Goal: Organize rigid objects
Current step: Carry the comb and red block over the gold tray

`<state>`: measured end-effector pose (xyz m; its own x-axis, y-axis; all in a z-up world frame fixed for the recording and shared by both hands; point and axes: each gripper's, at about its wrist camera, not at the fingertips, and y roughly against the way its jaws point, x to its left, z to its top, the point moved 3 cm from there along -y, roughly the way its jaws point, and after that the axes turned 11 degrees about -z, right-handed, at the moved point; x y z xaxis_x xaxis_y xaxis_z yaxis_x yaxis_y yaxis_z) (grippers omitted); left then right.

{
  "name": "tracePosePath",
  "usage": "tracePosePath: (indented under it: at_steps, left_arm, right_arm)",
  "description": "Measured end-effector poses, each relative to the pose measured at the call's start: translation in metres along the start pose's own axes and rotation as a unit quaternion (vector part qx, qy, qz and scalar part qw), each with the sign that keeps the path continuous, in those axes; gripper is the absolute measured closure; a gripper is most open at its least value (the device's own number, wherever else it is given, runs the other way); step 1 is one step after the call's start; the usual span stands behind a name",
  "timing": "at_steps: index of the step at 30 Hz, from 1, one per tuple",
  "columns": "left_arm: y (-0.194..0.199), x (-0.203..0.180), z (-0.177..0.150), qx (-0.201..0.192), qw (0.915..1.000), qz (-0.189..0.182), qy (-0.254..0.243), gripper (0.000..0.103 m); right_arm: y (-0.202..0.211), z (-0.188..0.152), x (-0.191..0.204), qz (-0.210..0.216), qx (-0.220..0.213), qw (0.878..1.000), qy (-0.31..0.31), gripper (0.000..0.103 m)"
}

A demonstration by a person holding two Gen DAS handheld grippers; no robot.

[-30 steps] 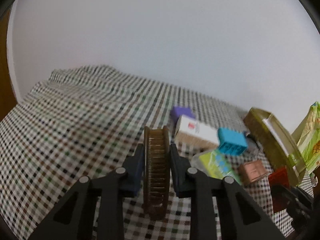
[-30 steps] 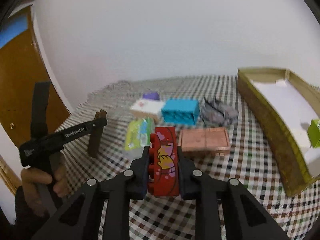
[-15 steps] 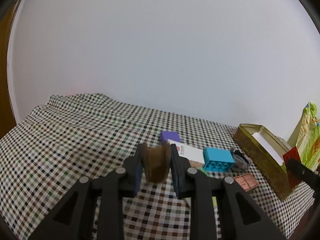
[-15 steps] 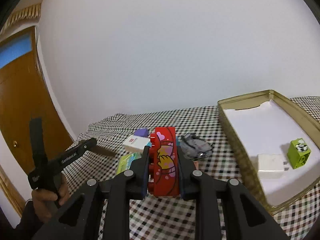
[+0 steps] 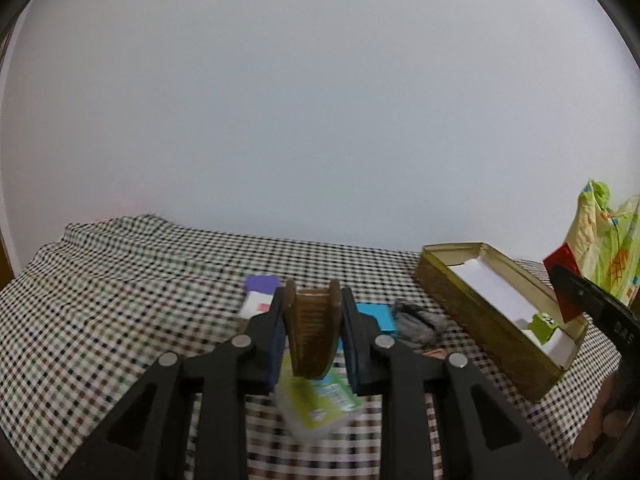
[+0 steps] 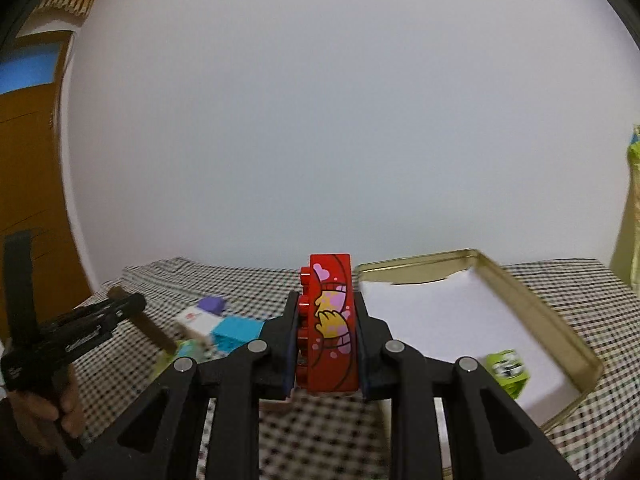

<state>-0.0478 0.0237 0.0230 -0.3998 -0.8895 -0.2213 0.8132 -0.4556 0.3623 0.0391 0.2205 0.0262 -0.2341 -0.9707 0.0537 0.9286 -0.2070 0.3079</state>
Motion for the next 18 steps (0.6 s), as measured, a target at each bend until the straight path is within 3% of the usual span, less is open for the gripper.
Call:
tracePosePath:
  at_steps: [18]
  left_arm:
    - [-0.016, -0.063, 0.017, -0.017, 0.9977, -0.062, -0.021, 0.080]
  right_arm:
    - [-0.002, 0.015, -0.083, -0.092, -0.021, 0.995, -0.043, 0.078]
